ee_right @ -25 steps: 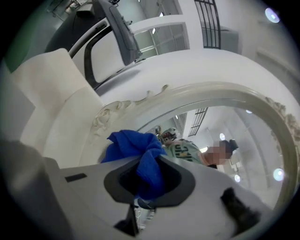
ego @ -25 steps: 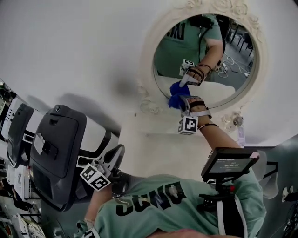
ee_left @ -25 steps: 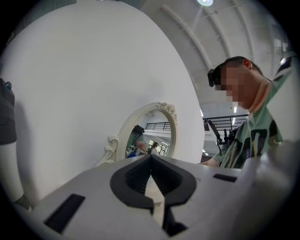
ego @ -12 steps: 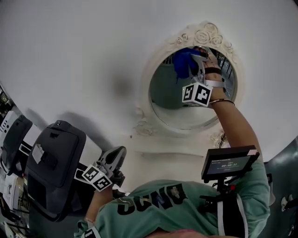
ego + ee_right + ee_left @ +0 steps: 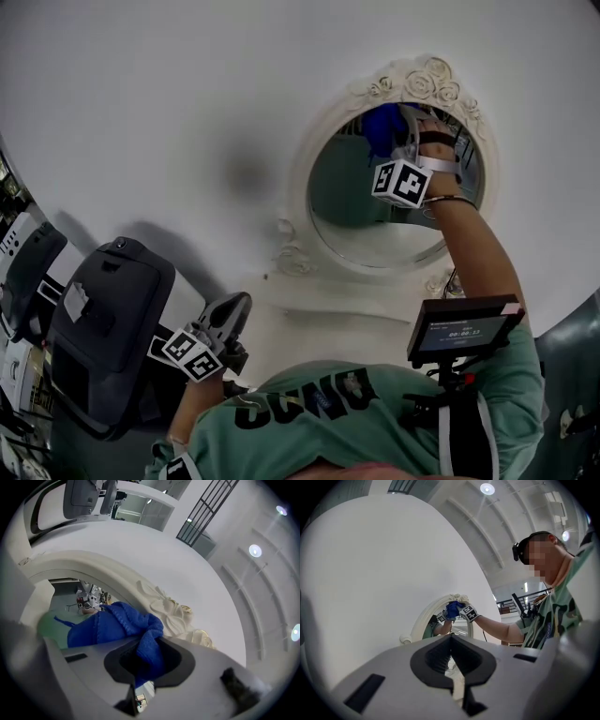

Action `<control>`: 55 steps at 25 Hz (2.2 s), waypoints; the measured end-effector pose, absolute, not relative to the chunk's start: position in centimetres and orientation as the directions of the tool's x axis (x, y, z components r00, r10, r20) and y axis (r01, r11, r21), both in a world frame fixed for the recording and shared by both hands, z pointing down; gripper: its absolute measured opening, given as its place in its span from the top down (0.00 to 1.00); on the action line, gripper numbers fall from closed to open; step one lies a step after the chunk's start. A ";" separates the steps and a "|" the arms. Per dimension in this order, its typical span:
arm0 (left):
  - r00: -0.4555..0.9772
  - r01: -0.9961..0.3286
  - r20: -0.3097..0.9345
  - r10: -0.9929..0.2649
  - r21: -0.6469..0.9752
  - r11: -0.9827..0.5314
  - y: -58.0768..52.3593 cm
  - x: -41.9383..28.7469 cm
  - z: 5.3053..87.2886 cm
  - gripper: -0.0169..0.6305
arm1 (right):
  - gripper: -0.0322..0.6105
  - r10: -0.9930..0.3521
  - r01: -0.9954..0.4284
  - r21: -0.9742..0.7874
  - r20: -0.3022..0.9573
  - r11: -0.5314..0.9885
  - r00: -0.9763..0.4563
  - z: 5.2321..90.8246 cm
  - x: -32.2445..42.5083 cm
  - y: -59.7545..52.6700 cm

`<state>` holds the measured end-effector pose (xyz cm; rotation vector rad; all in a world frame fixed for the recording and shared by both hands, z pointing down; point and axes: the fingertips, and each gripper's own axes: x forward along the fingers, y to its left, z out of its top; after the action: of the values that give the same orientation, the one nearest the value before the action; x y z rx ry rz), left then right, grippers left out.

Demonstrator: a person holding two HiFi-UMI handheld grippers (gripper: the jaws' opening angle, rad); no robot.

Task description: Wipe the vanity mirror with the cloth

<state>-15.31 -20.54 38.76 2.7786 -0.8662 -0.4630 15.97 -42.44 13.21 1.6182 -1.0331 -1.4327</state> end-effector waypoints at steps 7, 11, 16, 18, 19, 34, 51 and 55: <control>0.820 -0.468 -0.201 -0.537 0.305 -0.829 -20.4 -12.8 39.7 0.96 | 0.88 -0.932 -0.070 0.929 -0.363 -0.362 0.006 20.9 14.8 -42.2; 0.828 -0.473 -0.145 -0.542 0.339 -0.813 -20.6 -12.4 41.5 0.96 | 0.88 -0.967 -0.068 0.966 -0.252 -0.249 -0.039 31.3 13.8 -42.3; 0.830 -0.496 -0.043 -0.556 0.399 -0.772 -20.3 -12.6 44.6 0.96 | 0.88 -0.997 -0.060 0.998 -0.021 -0.017 -0.076 48.2 11.8 -42.4; 0.829 -0.506 -0.008 -0.560 0.415 -0.756 -20.2 -12.8 45.8 0.96 | 0.88 -0.994 -0.049 0.995 0.080 0.084 -0.079 54.6 11.1 -42.5; 0.827 -0.512 0.006 -0.563 0.422 -0.748 -20.1 -13.0 46.4 0.96 | 0.88 -0.989 -0.040 0.991 0.127 0.130 -0.074 57.5 11.0 -42.6; 0.827 -0.506 -0.010 -0.562 0.423 -0.752 -19.4 -14.2 46.0 0.96 | 0.88 -0.934 -0.160 0.920 0.351 0.358 -0.073 62.0 10.4 -41.6; 0.806 -0.459 -0.269 -0.528 0.281 -0.843 -20.4 -13.7 38.3 0.96 | 0.88 -0.898 -0.156 0.885 -0.439 -0.438 0.025 12.3 17.3 -40.7; 0.795 -0.468 -0.279 -0.539 0.284 -0.837 -20.4 -14.5 38.2 0.96 | 0.88 -0.883 -0.124 0.875 -0.467 -0.469 0.042 11.8 17.3 -40.5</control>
<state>-14.46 -20.44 38.16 2.7839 -0.7894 -0.5217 17.26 -40.51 11.76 1.6722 -1.0268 -1.4869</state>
